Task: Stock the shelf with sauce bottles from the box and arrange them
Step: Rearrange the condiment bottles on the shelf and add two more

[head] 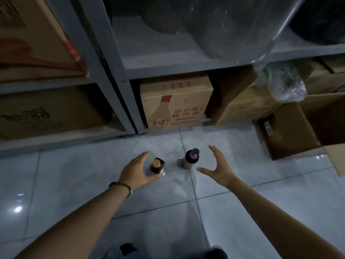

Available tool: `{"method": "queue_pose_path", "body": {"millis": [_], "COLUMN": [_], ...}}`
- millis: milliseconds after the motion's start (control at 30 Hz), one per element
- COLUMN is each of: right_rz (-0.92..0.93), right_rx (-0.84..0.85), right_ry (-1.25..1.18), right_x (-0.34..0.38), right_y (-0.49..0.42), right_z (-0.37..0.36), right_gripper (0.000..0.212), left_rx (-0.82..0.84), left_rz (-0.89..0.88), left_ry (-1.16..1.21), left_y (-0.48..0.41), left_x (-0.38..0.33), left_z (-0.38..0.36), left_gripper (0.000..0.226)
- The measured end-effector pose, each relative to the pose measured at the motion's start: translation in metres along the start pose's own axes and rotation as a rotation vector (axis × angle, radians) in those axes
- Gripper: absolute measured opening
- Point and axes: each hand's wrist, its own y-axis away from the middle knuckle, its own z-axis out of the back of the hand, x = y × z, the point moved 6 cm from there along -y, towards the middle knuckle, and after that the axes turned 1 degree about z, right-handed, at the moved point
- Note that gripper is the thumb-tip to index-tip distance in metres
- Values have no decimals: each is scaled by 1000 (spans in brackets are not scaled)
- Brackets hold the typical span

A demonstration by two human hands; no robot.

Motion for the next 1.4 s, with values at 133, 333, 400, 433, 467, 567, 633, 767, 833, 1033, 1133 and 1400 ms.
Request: {"method": "queue_pose_path", "body": {"millis": [133,333,400,433,467,567,633,767,833,1033,1133,1400], "right_rz": [20,76,106,117,125,128,129,123,102,43,83,283], "right_rx": [9,-32,-61,-79,-96,-131,-165,-203,-225,-268,-315,-487], "right_ry": [-78,-210,-243,-268,-286,-311,-293,-292,-332,-506,-564,-683], "right_x": [-51,-103,-110,-113,-115,-125,-131,-129,-130,-132,-91,106], "right_y": [-47,-103,-113,-116,-119,-127,-130,-124,-116,-82,-60,63], "right_z": [-46,-95,-105,-109,-112,-118,-120,-119,-118,-81,-29,189], "right_gripper": [106,93,81,77,75,71,71,69,64,57,53,53], "left_rx": [13,34,7,-5,-13,-55,-97,-143,-140,-73,-51,-4], "left_rz": [-12,-139,-164,-172,-172,-147,-104,-70,-80,-217,-294,-515], "left_ry": [49,178,232,262,291,367,406,444,423,415,540,773], "left_y": [-51,-103,-112,-116,-121,-131,-134,-130,-124,-104,-90,4], "left_x": [38,76,83,87,91,98,102,99,91,38,-11,-197], "left_z": [-49,-103,-115,-122,-128,-141,-146,-146,-143,-108,-67,110], "left_gripper": [116,106,102,100,99,87,63,51,45,45,55,81]}}
